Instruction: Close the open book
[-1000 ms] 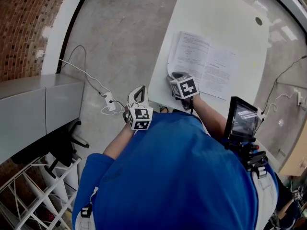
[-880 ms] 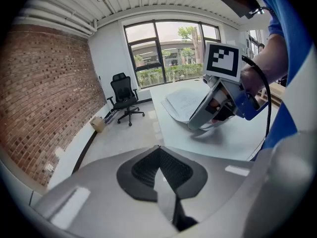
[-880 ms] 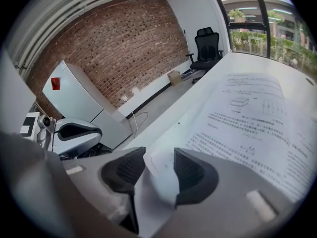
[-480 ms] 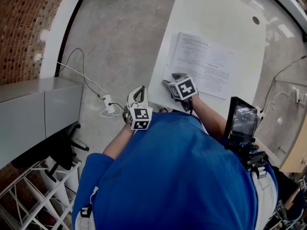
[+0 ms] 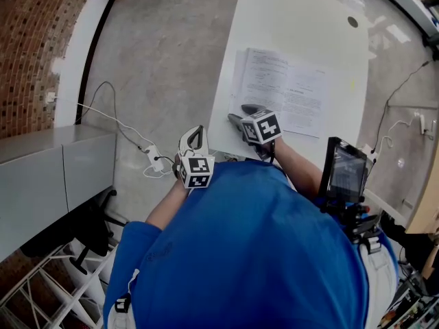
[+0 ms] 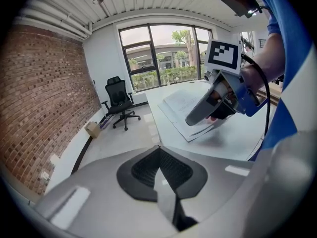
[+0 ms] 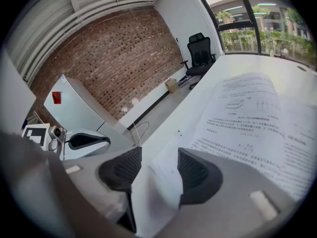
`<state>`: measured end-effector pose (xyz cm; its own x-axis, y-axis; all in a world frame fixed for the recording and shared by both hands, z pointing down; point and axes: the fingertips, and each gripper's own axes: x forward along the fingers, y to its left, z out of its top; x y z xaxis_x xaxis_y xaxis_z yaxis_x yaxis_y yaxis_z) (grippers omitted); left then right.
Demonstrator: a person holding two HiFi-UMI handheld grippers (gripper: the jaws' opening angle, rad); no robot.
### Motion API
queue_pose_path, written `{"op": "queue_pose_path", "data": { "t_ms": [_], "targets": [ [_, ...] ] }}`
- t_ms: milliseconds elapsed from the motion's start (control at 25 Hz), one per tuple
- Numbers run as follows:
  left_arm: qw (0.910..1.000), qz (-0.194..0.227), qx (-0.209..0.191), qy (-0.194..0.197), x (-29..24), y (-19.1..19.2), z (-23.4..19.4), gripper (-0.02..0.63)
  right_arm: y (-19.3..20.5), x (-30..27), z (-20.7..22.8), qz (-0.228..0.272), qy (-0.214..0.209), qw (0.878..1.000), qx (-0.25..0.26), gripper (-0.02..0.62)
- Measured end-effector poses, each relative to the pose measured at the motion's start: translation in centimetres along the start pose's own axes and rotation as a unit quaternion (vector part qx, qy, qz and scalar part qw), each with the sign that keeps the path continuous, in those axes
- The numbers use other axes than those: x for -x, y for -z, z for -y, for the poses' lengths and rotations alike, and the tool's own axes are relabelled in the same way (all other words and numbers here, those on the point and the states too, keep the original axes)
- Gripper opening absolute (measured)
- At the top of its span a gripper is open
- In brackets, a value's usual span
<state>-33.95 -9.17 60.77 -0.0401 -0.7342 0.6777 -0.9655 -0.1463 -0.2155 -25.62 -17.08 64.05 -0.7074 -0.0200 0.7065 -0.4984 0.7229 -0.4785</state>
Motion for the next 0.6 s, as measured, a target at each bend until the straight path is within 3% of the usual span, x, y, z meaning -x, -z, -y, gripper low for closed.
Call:
{"op": "queue_pose_path", "data": {
  "t_ms": [360, 600],
  "targets": [
    [0.9993, 0.021, -0.019, 0.026, -0.9, -1.1, 0.7, 0.006, 0.4, 1.7, -0.3, 0.019, 0.010, 1.000, -0.007, 0.219],
    [0.9955, 0.056, -0.045, 0.062, -0.8, -2.8, 2.3, 0.006, 1.3, 4.9, -0.2, 0.055, 0.053, 0.997, -0.024, 0.219]
  ]
}}
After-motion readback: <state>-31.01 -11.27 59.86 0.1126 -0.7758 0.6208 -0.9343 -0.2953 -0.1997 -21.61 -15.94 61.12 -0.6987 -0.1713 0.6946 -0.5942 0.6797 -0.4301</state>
